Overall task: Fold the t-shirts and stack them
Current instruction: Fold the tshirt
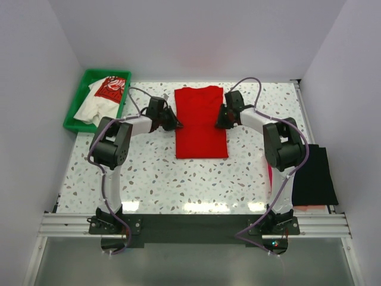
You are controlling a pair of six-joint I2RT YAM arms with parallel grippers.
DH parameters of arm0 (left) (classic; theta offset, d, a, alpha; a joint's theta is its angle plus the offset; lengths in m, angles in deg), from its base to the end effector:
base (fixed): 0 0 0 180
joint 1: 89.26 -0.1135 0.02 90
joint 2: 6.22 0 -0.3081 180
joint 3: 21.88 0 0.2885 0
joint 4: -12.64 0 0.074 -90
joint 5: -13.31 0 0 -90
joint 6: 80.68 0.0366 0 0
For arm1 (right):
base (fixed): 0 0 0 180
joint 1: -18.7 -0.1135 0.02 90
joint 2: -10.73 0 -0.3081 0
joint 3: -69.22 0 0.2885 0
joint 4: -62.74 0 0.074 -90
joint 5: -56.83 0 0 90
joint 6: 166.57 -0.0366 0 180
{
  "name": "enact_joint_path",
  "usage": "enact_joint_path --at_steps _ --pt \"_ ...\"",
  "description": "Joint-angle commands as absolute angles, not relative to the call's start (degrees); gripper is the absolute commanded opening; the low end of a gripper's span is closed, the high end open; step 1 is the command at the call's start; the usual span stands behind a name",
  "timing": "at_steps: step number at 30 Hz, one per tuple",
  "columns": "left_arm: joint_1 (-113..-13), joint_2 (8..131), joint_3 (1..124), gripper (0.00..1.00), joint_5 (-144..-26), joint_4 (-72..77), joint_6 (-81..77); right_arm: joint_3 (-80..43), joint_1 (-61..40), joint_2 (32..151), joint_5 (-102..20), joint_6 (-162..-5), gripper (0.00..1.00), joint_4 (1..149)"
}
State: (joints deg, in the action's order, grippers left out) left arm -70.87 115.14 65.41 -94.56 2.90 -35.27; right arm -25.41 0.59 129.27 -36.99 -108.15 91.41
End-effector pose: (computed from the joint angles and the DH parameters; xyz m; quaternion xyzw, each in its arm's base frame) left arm 0.4689 -0.1677 0.1396 -0.1466 0.8989 -0.3242 0.2558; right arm 0.4727 0.1571 0.1795 0.1004 0.9413 0.1634 0.2777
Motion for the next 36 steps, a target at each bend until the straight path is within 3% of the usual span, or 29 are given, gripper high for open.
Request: enact_joint_path --at_steps 1,29,33,36 --pt "-71.8 113.2 60.9 0.04 -90.7 3.2 -36.8 -22.6 1.7 128.8 -34.5 -108.5 0.29 91.8" --pt "-69.8 93.9 35.2 0.03 -88.4 12.8 -41.3 -1.5 -2.7 112.5 -39.9 -109.2 0.29 88.2" --pt "-69.8 92.0 36.7 0.07 -88.7 10.2 -39.6 -2.7 -2.5 110.2 -39.8 -108.6 0.33 90.4" --pt "-69.9 90.7 39.5 0.17 -88.3 7.1 -37.6 -4.7 -0.4 108.8 -42.7 -108.8 0.34 91.4"
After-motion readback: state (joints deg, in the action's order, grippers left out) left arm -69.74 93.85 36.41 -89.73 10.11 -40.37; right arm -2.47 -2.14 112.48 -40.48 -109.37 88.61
